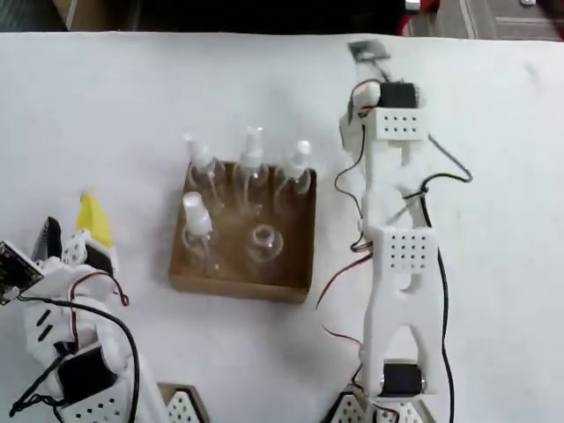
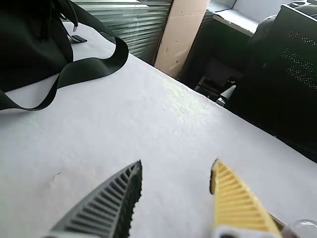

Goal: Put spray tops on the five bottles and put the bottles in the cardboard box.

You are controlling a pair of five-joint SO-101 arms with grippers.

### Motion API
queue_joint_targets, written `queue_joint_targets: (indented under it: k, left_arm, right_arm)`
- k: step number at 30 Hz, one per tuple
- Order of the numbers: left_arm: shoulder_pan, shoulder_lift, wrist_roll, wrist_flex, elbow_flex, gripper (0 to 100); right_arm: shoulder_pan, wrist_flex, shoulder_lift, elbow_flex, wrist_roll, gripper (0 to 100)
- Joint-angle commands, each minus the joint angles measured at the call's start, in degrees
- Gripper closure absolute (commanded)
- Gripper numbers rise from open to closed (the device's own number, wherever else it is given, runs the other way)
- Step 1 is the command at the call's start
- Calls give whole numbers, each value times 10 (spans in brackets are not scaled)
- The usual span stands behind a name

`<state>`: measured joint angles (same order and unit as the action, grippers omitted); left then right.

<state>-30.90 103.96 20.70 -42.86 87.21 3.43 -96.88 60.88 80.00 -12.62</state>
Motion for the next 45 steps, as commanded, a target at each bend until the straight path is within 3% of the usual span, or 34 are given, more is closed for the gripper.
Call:
queue_joint_targets:
  k: [1,5,9,18,28,35,45]
  left_arm:
    - [4,0,4,18,-4,786]
    - [4,0,4,18,-4,786]
    - [4,0,4,18,-4,786]
    - [4,0,4,18,-4,786]
    - [4,0,4,18,-4,786]
    - [4,0,4,31,4,786]
    - [4,0,4,48,14,786]
  right_arm:
    - [-15,-21,-56,113,-4,983]
    - [-23,-22,-116,116,4,983]
    - [-21,-23,-179,92,62,983]
    - [-18,-22,-473,-142,144,983]
    - [116,7,-843,-397,140,983]
    - [207,203,-1013,-585,140,983]
    - [319,606,-1105,-969,139,983]
